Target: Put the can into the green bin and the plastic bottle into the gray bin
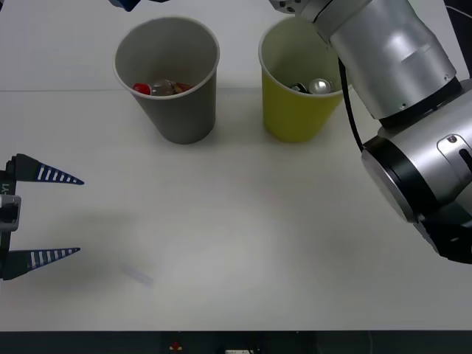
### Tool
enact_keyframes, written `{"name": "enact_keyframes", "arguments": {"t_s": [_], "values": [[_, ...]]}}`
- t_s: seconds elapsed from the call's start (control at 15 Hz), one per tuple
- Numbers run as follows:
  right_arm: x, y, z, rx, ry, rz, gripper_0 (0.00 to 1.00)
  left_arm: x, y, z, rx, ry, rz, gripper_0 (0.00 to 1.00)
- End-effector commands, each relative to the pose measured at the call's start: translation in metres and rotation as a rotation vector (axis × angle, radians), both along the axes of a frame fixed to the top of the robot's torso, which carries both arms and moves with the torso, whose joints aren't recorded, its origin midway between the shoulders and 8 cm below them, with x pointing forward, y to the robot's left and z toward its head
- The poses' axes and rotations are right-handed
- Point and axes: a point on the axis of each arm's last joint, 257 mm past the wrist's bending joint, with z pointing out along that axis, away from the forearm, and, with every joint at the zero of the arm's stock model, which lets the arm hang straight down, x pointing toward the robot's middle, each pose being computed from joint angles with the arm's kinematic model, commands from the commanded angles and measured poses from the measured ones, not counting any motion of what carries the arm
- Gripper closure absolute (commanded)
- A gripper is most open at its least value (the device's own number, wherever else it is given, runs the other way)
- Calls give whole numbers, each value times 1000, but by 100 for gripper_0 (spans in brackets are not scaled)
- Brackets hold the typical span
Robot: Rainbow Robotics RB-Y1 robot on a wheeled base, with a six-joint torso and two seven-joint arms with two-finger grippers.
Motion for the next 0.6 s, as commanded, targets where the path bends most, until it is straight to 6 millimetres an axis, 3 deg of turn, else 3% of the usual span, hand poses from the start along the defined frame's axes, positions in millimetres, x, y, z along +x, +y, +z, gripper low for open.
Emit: {"name": "enact_keyframes", "arguments": {"t_s": [0.07,0.33,0.6], "values": [[-15,-18,2,32,-21,18,0,0,0,0,0,0,0,0],[-44,-47,0,26,-61,49,0,0,0,0,0,0,0,0],[-70,-76,-15,41,-92,59,0,0,0,0,0,0,0,0]]}}
